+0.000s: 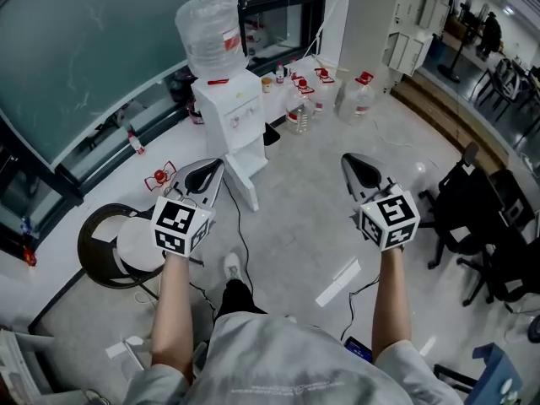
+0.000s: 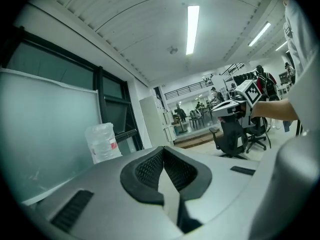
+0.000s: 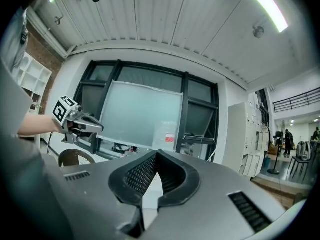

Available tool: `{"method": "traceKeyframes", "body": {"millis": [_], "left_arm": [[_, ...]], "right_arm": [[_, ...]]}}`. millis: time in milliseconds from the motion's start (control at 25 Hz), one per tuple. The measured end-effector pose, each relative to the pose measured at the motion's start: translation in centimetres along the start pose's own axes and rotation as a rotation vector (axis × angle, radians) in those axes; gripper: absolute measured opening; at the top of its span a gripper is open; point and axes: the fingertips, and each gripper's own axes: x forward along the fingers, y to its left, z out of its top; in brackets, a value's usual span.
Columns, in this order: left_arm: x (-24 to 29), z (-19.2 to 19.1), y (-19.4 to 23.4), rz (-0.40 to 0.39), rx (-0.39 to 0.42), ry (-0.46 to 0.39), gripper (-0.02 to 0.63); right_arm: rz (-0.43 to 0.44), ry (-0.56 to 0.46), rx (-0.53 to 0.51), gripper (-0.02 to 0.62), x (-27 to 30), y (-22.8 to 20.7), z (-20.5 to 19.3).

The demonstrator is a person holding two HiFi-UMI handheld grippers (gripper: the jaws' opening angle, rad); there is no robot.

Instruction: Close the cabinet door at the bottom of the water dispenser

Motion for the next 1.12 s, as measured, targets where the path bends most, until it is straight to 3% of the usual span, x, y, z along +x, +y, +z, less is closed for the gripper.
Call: {"method": "traceKeyframes", "body": {"millis": [280,600,920,1120], "left_arm": [[7.0,-2.5,5.9,-0.017,-0.007,-0.017,0.020],[17.9,-7.2,17.3,-0.043,-0.012,0.012,0.020],[26.9,-10.8,26.0,-0.115,0.009,0.058,0.020],[31.6,-13.7,28.3,-0.181,-0.034,0.075,0.020]], "right_arm": [[-0.025,0.042,-0.020,0.020,7.3,-2.9,-1.3],[-0.071,0.133,-0.051,0.020,22.7,-6.8,-2.3],[-0.074,0.149,0.020,0.020,35.3,-9.1,-2.6],[-0.081,0.175,0.071,0.020,40.3,-11.0,-4.3]]}}
